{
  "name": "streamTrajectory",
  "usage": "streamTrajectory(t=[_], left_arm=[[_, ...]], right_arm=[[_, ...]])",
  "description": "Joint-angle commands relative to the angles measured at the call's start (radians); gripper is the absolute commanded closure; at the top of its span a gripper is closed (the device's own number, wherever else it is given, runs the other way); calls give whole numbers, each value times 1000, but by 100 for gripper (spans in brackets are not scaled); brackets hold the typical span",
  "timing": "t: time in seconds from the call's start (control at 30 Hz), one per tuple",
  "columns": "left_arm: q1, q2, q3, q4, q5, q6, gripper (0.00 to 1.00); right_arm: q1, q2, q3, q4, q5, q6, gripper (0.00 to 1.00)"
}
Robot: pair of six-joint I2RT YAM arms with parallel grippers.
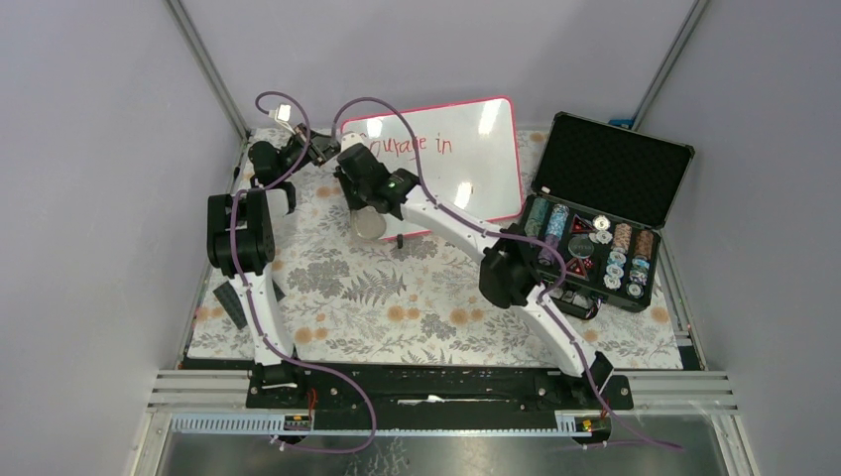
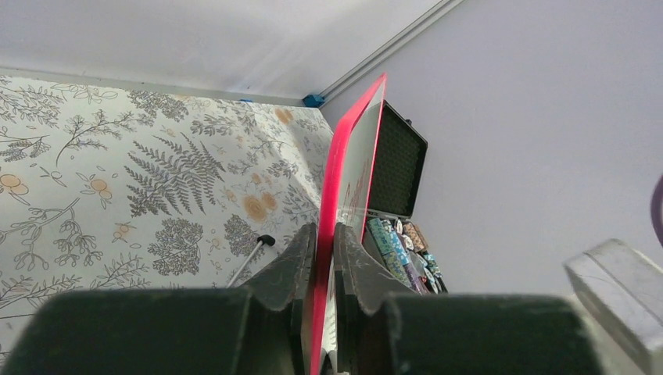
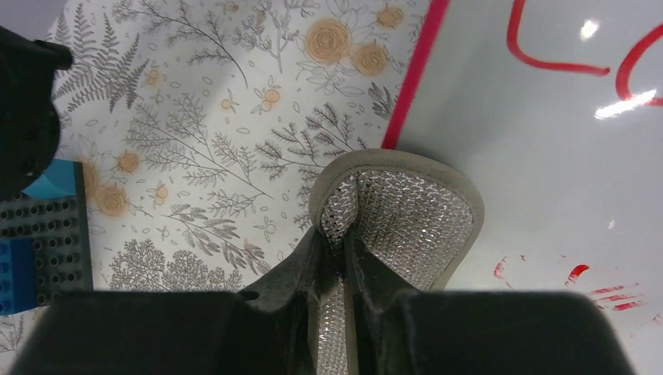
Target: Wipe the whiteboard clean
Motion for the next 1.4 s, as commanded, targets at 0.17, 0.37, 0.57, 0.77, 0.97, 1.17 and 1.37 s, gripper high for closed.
streamTrajectory(t=[0.17,0.37,0.57,0.77,0.97,1.17,1.37], left_arm=[[-8,-61,-4,3,13,23,100],[-9,-69,-5,-18,7,38,100],[-27,-79,-3,-47,4,58,100],[-33,-88,-5,-70,-11,73,100],[-38,-100,-15,-67,-27,66,100],[-43,-116,-22,-83,-35,78,100],[-43,-132,-30,-120,-43,113,100]], right_arm=[[-136,-254,-436,135,70,56,100],[-228,-415,-759,291,118,77,100],[-223,-382,-695,279,53,79,100],[-133,-239,-474,213,7,72,100],[-71,-61,-87,38,5,44,100],[-77,-58,-74,35,10,61,100],[-163,-224,-387,163,4,63,100]])
